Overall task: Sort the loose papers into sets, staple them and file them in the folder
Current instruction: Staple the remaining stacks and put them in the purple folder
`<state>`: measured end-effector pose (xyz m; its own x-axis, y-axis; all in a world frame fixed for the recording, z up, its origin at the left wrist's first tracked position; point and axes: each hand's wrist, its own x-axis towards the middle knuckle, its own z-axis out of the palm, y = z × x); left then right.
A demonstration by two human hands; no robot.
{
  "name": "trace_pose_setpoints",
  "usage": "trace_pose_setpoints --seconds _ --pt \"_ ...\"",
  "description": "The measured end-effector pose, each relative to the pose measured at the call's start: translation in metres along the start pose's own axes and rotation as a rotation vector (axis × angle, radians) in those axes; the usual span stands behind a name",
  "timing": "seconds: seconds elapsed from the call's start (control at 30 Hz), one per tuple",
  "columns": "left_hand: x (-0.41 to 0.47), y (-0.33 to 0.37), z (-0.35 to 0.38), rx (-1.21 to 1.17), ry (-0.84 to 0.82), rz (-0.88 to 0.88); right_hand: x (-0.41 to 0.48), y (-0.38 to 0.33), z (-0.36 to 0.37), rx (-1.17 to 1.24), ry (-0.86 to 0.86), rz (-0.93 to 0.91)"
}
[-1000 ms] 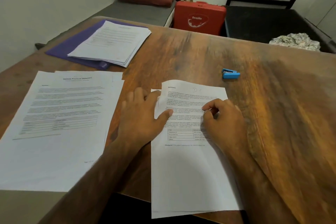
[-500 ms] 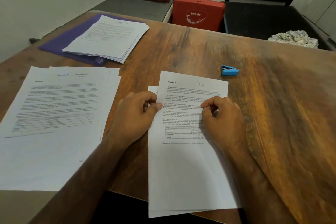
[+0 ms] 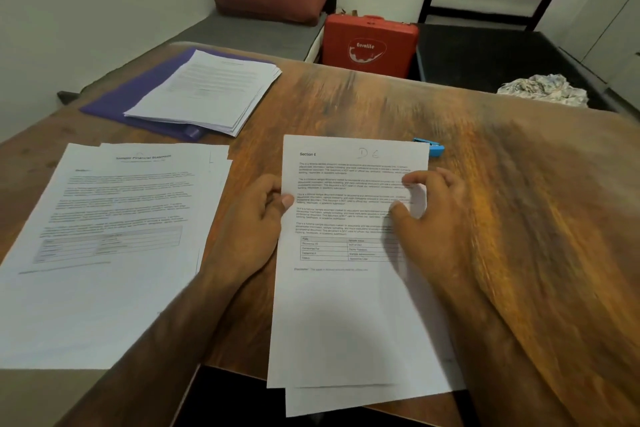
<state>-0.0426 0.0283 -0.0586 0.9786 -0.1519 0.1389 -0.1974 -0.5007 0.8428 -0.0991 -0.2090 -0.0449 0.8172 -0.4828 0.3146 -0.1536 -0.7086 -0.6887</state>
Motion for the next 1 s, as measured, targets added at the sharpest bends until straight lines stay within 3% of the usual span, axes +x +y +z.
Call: trace_pose_setpoints --seconds 0.23,0.37,0.53,0.87,1.0 --pt "0.008 0.019 -0.018 -0.280 -0.012 -0.164 0.004 -0.009 -0.001 0.564 -0.136 0.210" --pt "0.011 0.027 -0.042 -0.346 -0.055 -0.275 -0.001 -0.027 -0.011 0.956 -0.272 0.467" --pt "0.007 0.023 -0.081 -0.304 -0.066 -0.321 -0.007 -0.044 -0.005 0.731 -0.429 0.376" --pt "-0.035 -0.023 -0.188 0.007 0.237 -0.349 -0.021 -0.101 0.057 0.677 -0.584 0.213" --pt "-0.060 -0.063 -0.228 0.379 0.298 -0.414 -0.027 -0.128 0.085 0.692 -0.641 0.158"
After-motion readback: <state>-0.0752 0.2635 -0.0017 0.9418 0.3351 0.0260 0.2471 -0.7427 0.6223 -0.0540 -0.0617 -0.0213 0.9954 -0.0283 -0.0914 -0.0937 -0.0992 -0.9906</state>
